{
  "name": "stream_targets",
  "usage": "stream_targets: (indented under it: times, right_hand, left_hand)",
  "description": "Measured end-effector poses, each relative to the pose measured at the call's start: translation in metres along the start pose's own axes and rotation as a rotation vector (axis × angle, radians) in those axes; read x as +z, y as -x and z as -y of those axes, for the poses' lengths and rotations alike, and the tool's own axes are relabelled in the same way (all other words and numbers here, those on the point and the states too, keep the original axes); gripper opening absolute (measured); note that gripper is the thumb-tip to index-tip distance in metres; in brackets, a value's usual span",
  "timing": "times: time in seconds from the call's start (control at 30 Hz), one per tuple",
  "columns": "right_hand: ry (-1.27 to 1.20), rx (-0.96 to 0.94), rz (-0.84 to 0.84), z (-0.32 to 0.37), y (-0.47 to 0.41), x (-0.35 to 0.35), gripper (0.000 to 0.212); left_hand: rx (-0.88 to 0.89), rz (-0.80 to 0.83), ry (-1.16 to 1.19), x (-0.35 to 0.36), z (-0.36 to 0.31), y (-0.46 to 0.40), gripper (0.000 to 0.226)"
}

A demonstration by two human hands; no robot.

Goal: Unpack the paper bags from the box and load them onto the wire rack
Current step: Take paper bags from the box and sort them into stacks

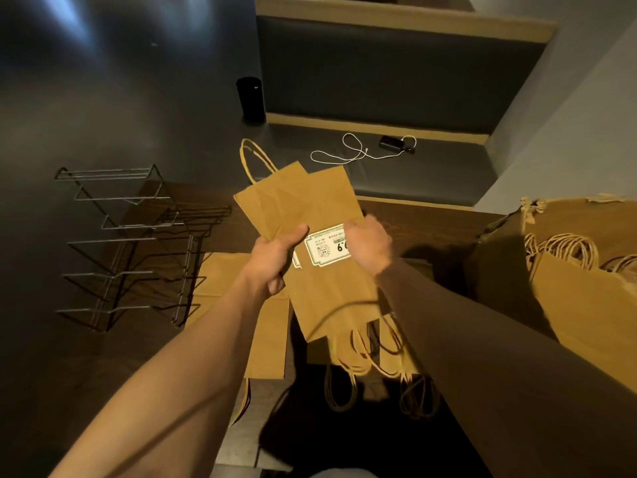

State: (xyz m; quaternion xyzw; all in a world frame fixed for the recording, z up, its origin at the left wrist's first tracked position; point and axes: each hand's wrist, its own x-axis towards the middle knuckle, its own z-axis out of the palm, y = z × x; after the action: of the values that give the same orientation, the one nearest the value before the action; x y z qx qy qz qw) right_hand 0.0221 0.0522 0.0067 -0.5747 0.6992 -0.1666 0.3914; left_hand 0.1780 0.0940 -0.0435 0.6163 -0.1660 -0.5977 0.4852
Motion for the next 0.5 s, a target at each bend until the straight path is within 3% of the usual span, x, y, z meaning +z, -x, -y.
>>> stream_targets:
  times: [0.1, 0.13, 0.2, 0.33, 0.43, 0.5]
  right_hand:
    - [-0.137, 0.01, 0.139, -0.007, 0.005, 0.0, 0.017]
    - [-0.142, 0.005, 0.148, -0.012, 0.006, 0.001, 0.016]
    - [-0.215, 0.008, 0.121, -0.024, 0.007, 0.003, 0.019]
    - [-0.371, 0.091, 0.022, -0.036, 0.005, 0.001, 0.017]
    - [-0.481, 0.119, 0.138, -0.03, 0.012, 0.0, 0.01]
    - [-0.515, 0.159, 0.168, -0.03, 0.015, -0.001, 0.03]
  left_hand:
    - [0.03, -0.045, -0.047, 0.004, -0.005, 0.007, 0.063]
    - [0.011, -0.052, -0.099, 0.004, -0.004, 0.007, 0.062]
    - [-0.046, -0.036, -0.172, 0.0, -0.002, 0.009, 0.073]
    - [-0.124, 0.08, 0.124, -0.004, 0.001, 0.01, 0.051]
    - [-0.031, -0.008, 0.105, -0.002, 0.007, 0.01, 0.043]
    - [-0.004, -0.111, 0.127, -0.003, 0.01, 0.009, 0.043]
